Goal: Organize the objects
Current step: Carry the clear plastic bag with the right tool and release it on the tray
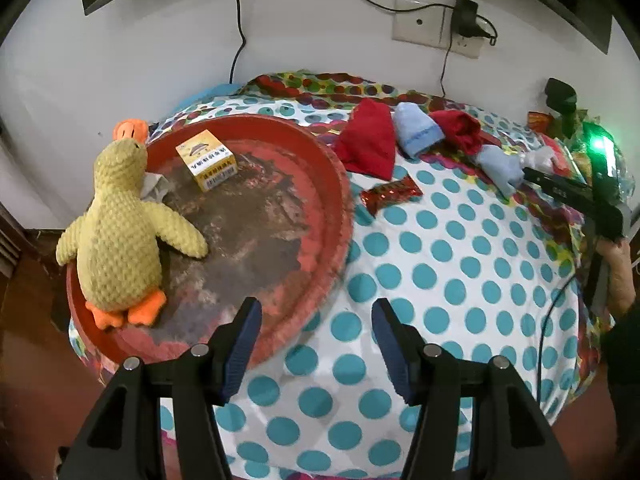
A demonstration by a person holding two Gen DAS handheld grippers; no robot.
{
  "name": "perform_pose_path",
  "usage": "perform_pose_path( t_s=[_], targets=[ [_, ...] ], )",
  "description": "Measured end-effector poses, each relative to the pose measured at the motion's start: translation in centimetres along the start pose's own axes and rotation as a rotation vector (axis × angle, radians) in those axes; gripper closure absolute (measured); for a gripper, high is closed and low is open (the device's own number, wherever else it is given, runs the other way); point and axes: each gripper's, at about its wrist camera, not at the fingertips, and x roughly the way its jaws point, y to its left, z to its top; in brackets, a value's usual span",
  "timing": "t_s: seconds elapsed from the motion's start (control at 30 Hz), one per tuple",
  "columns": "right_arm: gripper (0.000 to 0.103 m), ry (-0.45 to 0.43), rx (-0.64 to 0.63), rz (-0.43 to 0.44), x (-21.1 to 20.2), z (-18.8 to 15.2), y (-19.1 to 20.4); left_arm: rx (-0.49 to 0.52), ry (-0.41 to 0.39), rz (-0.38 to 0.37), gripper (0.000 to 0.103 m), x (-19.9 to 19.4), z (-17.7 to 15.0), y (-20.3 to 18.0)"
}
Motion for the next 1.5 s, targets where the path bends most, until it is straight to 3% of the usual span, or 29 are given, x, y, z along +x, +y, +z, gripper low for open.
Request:
perform_pose_path(
  t_s=[0.4,0.53,0.67,0.73,0.87,1.03,1.27,1.5],
  targets=[
    [0.070,0.027,-0.014,-0.035,-0.4,-0.6,-3.1,0.057,-0.041,0.074,0.044,-3.1,-4.7,0.1],
    [0.070,0.040,-0.029,-0.032,-1.9,-1.2,-2.6,0.081,-0.040,0.077,0.044,-3.4,-5.6,0.1],
    [0.070,0.016,-0.034,-0.006,-5.0,-0.9,0.5,0.066,-0.032,0.044,0.044,-3.1,-6.2,0.4],
    [0.070,-0.002,-0.052,0.012,-6.2,-0.2,2.6,0.056,-0.033,0.024,0.044,-3.0,-6.4,0.6],
    [0.070,-0.024,-0.111,0.074,-6.6,2.4,11.7,0.035,-0.029,-0.013,0.044,-2.8,-6.8,1.1],
    [0.070,-0.014,-0.213,0.179,-6.1,3.0,21.6,0.010,-0.037,-0.028,0.044,-3.2,-7.2,2.0],
    [0.070,0.003,-0.317,0.311,-7.2,2.5,30.4,-0.010,-0.063,-0.033,0.044,-4.3,-7.6,3.7],
    [0.070,0.024,-0.399,0.396,-6.6,3.1,38.5,-0.093,-0.071,-0.041,0.044,-5.1,-8.1,6.8]
  ],
)
